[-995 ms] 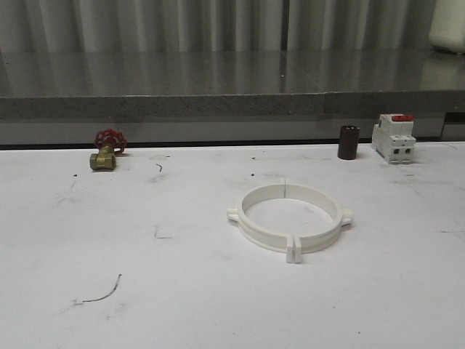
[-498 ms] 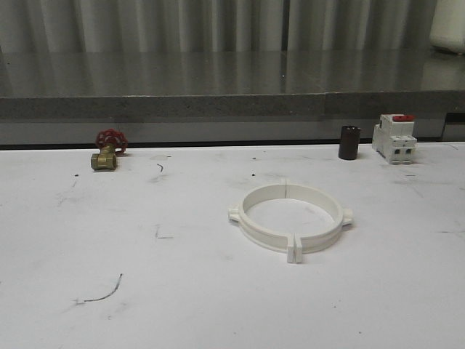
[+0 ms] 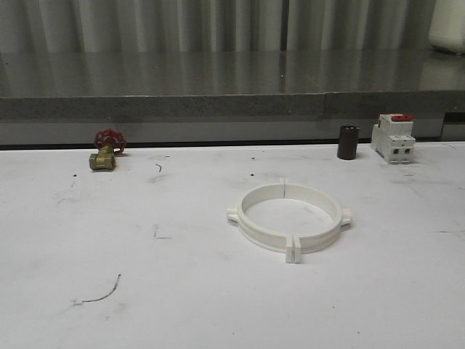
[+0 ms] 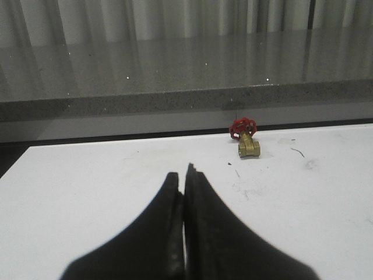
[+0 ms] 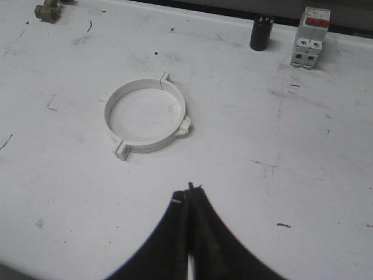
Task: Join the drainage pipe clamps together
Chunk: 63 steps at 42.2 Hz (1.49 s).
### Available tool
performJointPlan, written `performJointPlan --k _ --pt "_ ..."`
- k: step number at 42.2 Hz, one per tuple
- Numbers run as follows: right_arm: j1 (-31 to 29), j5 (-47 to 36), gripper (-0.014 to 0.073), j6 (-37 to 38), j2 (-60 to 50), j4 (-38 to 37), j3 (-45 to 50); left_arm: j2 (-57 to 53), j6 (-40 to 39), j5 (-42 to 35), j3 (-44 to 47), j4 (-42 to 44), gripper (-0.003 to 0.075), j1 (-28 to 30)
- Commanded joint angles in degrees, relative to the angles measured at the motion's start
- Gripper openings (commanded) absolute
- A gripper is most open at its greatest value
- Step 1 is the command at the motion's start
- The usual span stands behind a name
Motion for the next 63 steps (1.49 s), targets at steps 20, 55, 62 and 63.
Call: performJointPlan --k 20,55,62,63 --pt "-0.35 -3.72 -0.0116 -0.57 -0.14 0.31 -1.32 -2.25 -0.17 -10.84 3.09 -1.93 -0.002 -0.08" --pt "-0.35 -3.72 -0.0116 -0.57 -0.14 0.31 -1.32 -2.25 -0.17 -12.5 3.09 -3.38 -0.002 -1.08" --pt "-0.35 -3.72 -0.0116 -0.57 -0.14 0.31 -1.32 -2.25 -0.17 -11.02 3.09 -3.77 -0.002 -1.08" --pt "-0.35 -3.72 -0.0116 -0.57 -0.14 0.31 -1.32 -2.25 -0.17 -10.91 3.09 -3.77 -0.002 -1.08"
